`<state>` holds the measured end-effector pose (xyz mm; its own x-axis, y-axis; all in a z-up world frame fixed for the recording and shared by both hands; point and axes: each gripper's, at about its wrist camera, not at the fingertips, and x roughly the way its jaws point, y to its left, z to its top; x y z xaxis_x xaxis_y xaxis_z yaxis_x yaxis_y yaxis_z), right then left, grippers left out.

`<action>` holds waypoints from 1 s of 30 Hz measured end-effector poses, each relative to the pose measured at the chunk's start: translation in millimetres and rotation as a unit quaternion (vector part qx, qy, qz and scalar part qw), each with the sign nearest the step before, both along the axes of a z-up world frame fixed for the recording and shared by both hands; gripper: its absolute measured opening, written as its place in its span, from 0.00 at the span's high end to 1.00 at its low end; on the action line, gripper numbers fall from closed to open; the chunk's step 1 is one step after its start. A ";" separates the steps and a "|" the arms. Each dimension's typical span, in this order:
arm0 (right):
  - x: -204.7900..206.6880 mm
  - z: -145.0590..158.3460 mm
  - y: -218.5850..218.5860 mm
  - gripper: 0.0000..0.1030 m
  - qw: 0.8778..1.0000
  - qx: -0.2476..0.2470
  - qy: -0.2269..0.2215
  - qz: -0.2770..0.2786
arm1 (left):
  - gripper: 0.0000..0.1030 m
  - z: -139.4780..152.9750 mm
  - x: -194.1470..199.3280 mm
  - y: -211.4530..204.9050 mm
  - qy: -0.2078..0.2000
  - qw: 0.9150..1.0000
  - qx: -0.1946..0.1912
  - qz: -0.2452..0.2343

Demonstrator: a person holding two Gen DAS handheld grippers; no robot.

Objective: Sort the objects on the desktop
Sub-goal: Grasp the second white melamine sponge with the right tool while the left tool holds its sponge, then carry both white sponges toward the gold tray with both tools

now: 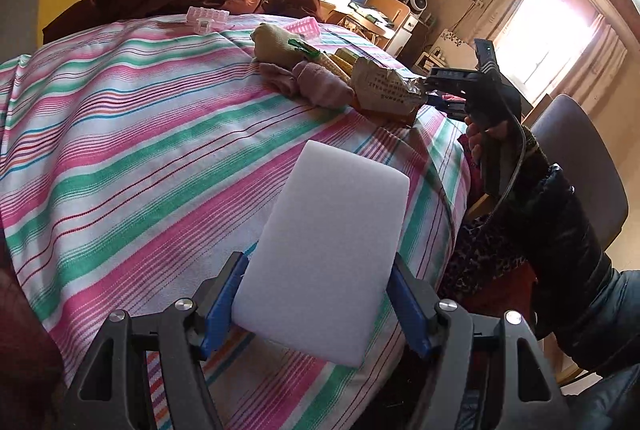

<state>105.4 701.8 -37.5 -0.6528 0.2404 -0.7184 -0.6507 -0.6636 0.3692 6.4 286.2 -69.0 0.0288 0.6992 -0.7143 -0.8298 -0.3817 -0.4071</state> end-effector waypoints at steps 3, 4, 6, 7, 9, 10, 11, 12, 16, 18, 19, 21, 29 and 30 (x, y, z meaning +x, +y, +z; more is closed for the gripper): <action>11.6 11.0 -3.2 0.69 1.000 0.014 0.011 -0.004 | 0.31 0.2 2.8 -4.3 -0.002 1.000 0.003 0.004; 16.1 15.2 -5.9 0.69 1.000 0.014 0.021 -0.003 | 0.31 0.5 4.1 -5.8 -0.002 1.000 0.004 0.004; 25.7 23.9 -14.5 0.70 0.999 0.012 0.041 0.004 | 0.31 0.6 7.0 -9.5 0.000 1.000 0.004 0.006; 30.5 28.3 -18.9 0.70 0.999 0.011 0.051 0.007 | 0.31 0.6 8.2 -11.9 0.001 1.000 0.005 0.008; 37.0 36.8 -31.7 0.70 0.996 -0.001 0.081 0.030 | 0.31 1.0 9.5 -17.0 0.000 1.000 0.007 0.012; 38.6 40.4 -39.9 0.70 0.994 -0.007 0.095 0.045 | 0.31 1.1 9.8 -19.8 0.000 1.000 0.007 0.017; 36.9 42.5 -50.5 0.70 0.993 -0.011 0.103 0.063 | 0.31 1.3 9.6 -22.6 0.002 1.000 0.006 0.024; 33.0 43.5 -62.2 0.70 0.991 -0.015 0.108 0.084 | 0.31 1.4 9.4 -25.5 0.003 0.999 0.005 0.032; 11.4 36.4 -118.3 0.70 0.978 -0.032 0.106 0.178 | 0.31 2.8 9.2 -36.3 0.008 0.998 0.000 0.064; 0.6 26.3 -145.6 0.70 0.970 -0.043 0.096 0.219 | 0.31 2.8 10.2 -40.7 0.012 0.997 -0.003 0.074; -3.9 19.5 -158.1 0.70 0.967 -0.046 0.088 0.235 | 0.31 2.7 10.7 -42.9 0.013 0.997 -0.004 0.080; -13.6 4.6 -176.7 0.70 0.962 -0.052 0.071 0.257 | 0.31 2.7 11.5 -46.5 0.013 0.996 -0.006 0.086; -27.8 -30.7 -199.0 0.67 0.961 -0.032 0.009 0.275 | 0.31 2.7 11.4 -43.1 0.026 0.995 -0.013 0.092; -26.9 -32.0 -198.9 0.65 0.962 -0.028 0.003 0.272 | 0.31 2.8 11.2 -40.6 0.029 0.995 -0.015 0.091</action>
<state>78.5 502.9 -69.5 -0.6758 -0.1775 -0.7154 -0.2094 -0.8843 0.4172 17.6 245.5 -66.2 -0.1388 0.6674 -0.7317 -0.7675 -0.5394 -0.3464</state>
